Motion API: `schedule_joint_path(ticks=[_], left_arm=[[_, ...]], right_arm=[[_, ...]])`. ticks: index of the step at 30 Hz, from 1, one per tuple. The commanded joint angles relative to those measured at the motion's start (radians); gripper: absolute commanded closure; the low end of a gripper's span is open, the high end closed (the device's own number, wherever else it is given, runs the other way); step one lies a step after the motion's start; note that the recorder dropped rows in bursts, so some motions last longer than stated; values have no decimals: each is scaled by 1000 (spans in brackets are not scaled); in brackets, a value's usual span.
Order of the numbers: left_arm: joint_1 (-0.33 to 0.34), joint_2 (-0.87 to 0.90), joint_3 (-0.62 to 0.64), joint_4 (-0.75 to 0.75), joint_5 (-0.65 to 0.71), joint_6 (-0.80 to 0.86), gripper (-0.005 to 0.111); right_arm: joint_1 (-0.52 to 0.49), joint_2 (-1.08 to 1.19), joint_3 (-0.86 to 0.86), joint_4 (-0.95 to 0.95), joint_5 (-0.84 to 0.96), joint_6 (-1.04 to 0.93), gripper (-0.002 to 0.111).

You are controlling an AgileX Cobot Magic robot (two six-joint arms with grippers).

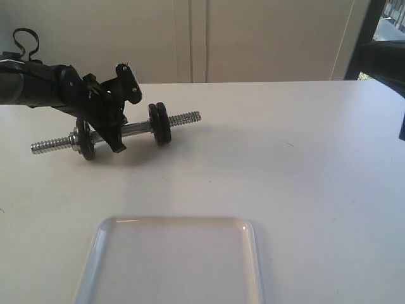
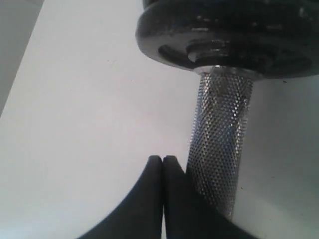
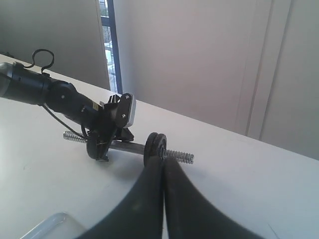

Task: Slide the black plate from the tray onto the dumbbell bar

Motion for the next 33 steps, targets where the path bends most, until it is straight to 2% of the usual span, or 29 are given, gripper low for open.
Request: schedule_joint_path(ticks=[1,22,33], left_arm=[[-9,9,7,-12,87,-3,107],[-9,9,7,-12,149,-5,107],[-9,-43,7,-12,225,-5,107]], right_arm=[[-1,-2,4,1,3,-2,108],[-1,-2,4,1,3,-2,108],[-1,-2,4,1,3,-2,108]])
